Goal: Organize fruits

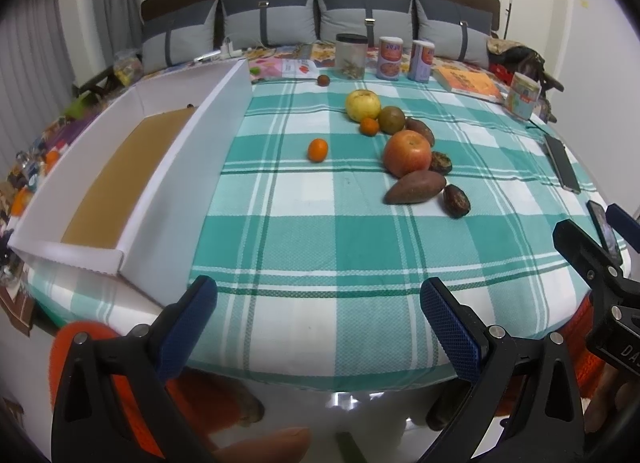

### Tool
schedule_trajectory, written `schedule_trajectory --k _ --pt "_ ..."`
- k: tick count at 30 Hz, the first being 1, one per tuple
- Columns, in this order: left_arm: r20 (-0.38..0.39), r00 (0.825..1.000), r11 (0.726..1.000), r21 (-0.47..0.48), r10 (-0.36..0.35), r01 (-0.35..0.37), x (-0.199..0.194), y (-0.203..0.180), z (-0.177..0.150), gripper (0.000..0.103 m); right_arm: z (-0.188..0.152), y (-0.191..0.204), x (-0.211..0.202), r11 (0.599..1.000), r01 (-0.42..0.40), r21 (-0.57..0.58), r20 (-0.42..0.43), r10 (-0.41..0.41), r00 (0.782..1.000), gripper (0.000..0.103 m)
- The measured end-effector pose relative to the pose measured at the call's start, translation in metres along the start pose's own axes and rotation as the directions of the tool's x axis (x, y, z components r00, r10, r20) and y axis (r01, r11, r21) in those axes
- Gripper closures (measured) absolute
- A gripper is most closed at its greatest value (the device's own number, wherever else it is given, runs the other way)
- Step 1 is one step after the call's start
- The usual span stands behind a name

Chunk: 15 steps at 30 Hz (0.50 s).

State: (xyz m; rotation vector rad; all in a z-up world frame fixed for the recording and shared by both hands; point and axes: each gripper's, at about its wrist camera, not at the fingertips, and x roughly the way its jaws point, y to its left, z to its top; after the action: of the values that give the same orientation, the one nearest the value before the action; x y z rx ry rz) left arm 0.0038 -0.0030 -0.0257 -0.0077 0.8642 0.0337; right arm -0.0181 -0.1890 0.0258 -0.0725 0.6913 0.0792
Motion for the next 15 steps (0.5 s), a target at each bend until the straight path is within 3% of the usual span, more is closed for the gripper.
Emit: schedule_trajectory --k 15 --pt "-0.018 1.0 1.0 -0.017 -0.012 0.011 0.0055 0.0034 -0.0009 0.001 0.0008 -0.0012 0.0001 1.0 -0.004 0.008 0.001 0.004 1.0 0.0"
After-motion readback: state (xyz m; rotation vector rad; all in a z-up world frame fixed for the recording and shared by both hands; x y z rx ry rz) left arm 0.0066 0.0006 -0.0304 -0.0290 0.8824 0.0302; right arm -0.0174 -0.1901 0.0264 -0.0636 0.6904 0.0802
